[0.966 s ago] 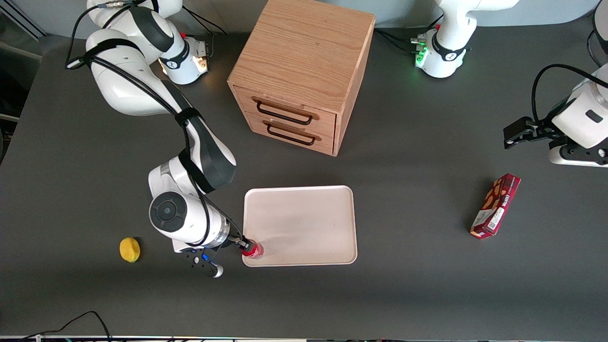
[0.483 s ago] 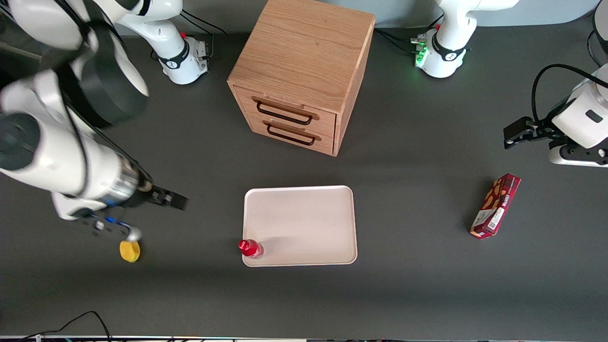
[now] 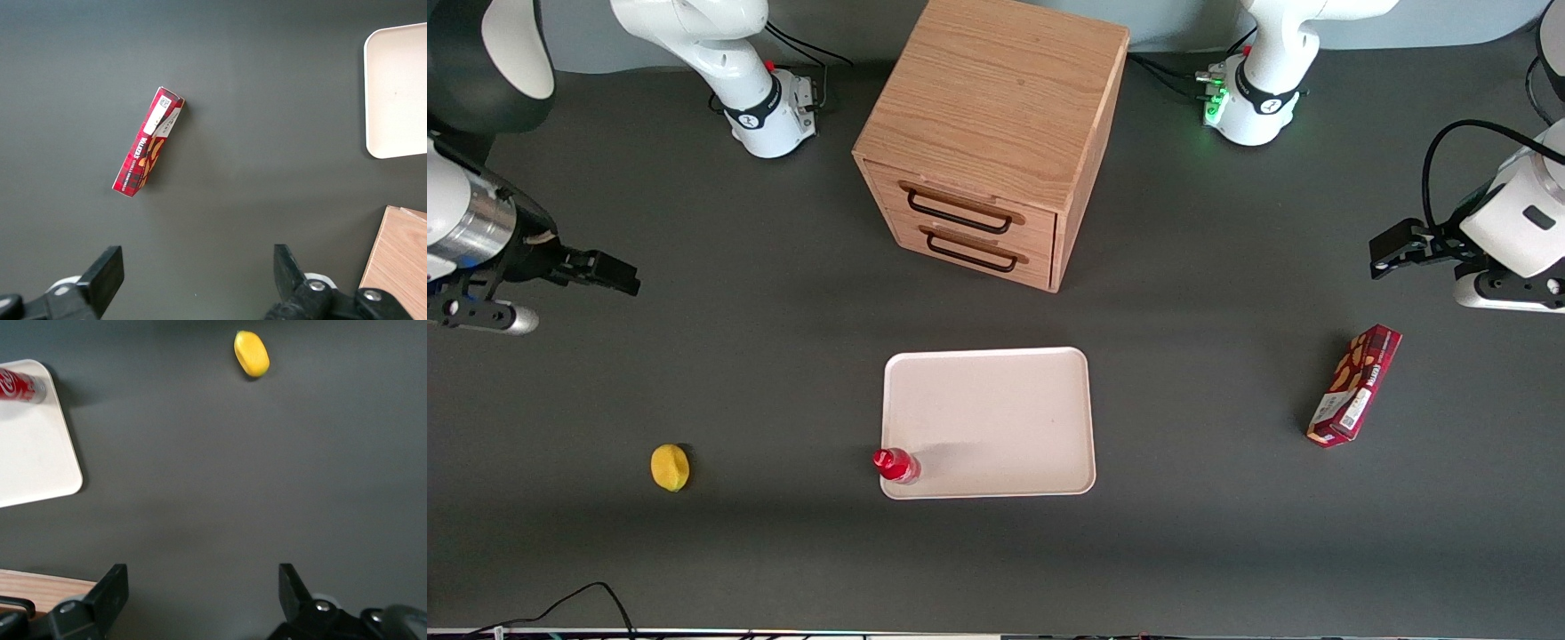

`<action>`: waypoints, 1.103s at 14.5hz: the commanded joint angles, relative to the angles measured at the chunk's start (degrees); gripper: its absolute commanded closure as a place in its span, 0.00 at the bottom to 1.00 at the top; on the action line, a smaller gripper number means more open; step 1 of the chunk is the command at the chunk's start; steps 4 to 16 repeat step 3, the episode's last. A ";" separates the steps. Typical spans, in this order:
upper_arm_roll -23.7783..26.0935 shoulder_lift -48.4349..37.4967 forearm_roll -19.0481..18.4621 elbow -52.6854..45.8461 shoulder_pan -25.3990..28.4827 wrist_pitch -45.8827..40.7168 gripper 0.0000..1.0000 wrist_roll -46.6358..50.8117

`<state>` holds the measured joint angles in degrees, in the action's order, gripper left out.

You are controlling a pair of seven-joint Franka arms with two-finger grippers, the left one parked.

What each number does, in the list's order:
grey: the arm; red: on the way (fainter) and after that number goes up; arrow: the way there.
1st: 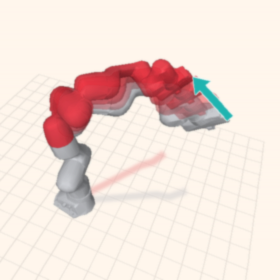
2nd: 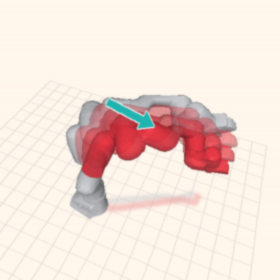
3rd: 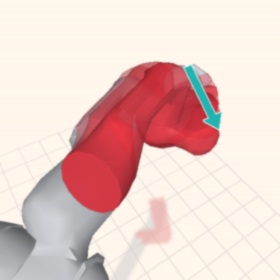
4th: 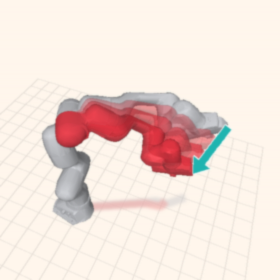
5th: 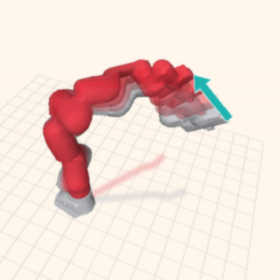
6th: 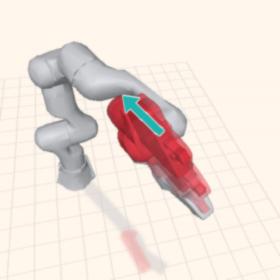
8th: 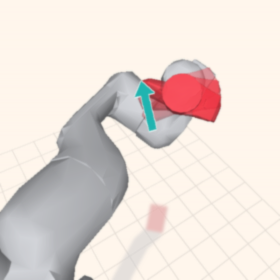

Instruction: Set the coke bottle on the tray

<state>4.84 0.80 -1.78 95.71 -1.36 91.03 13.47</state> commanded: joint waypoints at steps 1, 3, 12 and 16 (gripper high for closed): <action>-0.70 -4.23 3.69 3.19 0.57 1.87 0.00 1.54; -0.97 -3.09 4.77 0.11 0.91 0.21 0.00 5.41; -0.97 -3.09 4.77 0.11 0.91 0.21 0.00 5.41; -0.97 -3.09 4.77 0.11 0.91 0.21 0.00 5.41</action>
